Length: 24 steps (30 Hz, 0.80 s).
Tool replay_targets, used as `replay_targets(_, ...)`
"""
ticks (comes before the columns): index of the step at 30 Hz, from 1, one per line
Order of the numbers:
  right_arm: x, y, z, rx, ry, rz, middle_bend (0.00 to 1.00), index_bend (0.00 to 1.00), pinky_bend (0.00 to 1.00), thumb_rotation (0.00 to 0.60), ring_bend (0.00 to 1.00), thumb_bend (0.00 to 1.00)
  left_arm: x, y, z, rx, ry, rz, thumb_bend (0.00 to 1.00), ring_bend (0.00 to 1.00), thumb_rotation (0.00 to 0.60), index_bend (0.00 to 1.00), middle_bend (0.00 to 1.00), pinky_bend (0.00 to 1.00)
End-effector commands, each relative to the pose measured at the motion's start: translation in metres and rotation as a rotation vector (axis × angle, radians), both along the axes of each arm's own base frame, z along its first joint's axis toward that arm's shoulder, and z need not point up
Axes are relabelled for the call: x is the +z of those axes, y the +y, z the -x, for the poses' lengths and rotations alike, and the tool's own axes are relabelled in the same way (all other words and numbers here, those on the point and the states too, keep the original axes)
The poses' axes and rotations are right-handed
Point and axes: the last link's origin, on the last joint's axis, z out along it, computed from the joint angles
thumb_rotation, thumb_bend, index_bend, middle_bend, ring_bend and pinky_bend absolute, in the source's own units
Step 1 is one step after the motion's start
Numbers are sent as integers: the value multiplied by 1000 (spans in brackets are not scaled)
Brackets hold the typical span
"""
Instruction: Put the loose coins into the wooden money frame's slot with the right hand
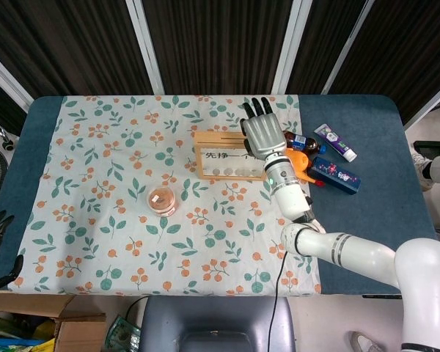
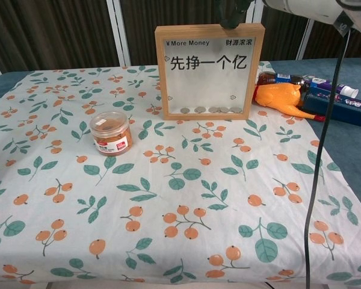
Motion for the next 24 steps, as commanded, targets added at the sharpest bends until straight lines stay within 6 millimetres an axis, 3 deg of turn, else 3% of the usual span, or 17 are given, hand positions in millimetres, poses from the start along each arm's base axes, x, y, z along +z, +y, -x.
replay_targets(1, 1, 1, 0, 2, -12, -1, 228, 570, 136, 600, 63, 622, 0, 0, 0, -1, 0, 0, 448, 0, 600, 0, 0, 0)
replay_targets(6, 5, 4, -1, 10, -45, 7, 226, 501, 136, 600, 62, 622, 0, 0, 0, -2, 1, 2, 448, 0, 600, 0, 0, 0)
replay_targets(11, 24, 33, 6, 90, -115, 46, 184, 321, 137, 600, 42, 603, 0, 0, 0, -4, -2, 1, 449, 0, 600, 0, 0, 0)
replay_targets(15, 44, 78, 42, 106, -150, 51, 144, 223, 124, 600, 8, 553, 0, 0, 0, -1, 0, 1, 448, 0, 600, 0, 0, 0)
replay_targets(20, 68, 151, 98, 14, -132, 21, 62, 120, 14, 600, 0, 503, -3, 0, -2, -7, 12, 1, 450, 0, 600, 0, 0, 0)
replay_targets(24, 78, 204, 141, -41, -123, 33, 37, 88, 0, 600, 0, 467, -5, 2, -3, -6, 25, 0, 450, 0, 600, 0, 0, 0)
